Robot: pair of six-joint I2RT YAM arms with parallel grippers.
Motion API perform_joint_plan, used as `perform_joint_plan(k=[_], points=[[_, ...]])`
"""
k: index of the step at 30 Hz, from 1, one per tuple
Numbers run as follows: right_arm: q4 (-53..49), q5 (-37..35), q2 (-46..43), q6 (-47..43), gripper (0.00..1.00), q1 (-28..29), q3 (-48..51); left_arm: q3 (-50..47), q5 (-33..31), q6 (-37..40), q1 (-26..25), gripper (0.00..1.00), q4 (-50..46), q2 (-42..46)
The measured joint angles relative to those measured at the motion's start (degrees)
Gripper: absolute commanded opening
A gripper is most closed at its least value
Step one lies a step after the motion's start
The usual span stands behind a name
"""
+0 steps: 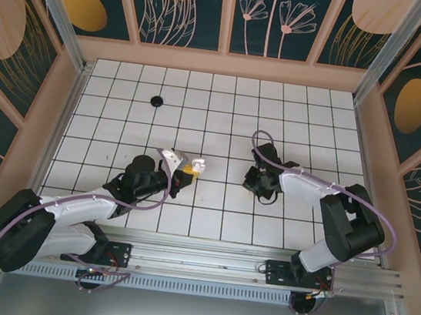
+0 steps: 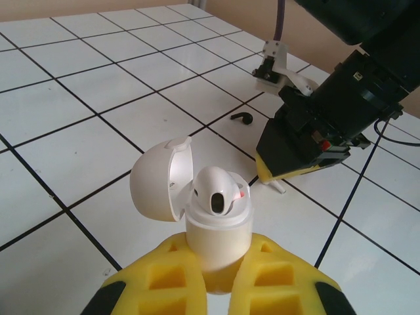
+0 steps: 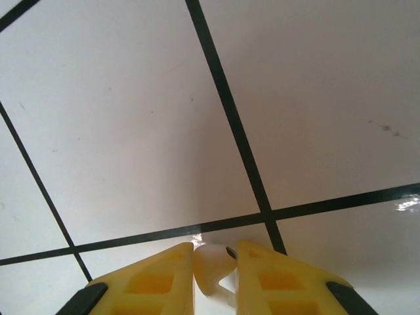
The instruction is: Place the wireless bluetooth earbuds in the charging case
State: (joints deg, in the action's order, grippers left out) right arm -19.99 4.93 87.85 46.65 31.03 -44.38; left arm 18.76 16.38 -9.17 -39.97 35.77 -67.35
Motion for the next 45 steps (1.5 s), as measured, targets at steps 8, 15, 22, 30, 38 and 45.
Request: perform_joint_plan(k=[8, 15, 22, 30, 38, 45], points=[[-0.33, -4.31, -9.66, 2.01, 0.15, 2.27, -0.35, 0.24, 3.78, 0.15, 0.0, 0.0, 3.02, -1.84], [1.97, -9.29, -22.03, 4.35, 0.13, 5.42, -0.59, 2.34, 4.61, 0.15, 0.0, 0.0, 8.72, -4.63], [6.6, -12.26, -27.61, 5.42, 0.12, 9.73, -3.28, 5.29, 1.44, 0.83, -1.42, 0.0, 14.21, -6.97], [12.59, -13.07, -27.32, 4.98, 0.12, 14.49, -8.09, 9.33, -3.72, 1.66, -4.09, 0.0, 17.66, -8.57], [17.7, -13.05, -27.12, 5.2, 0.12, 15.8, -9.03, 10.08, -5.14, 1.62, -4.09, 0.0, 18.51, -9.11], [21.14, -13.03, -25.49, 7.23, 0.12, 17.11, -8.94, 10.27, -5.14, 0.98, -4.09, 0.0, 19.19, -9.97]])
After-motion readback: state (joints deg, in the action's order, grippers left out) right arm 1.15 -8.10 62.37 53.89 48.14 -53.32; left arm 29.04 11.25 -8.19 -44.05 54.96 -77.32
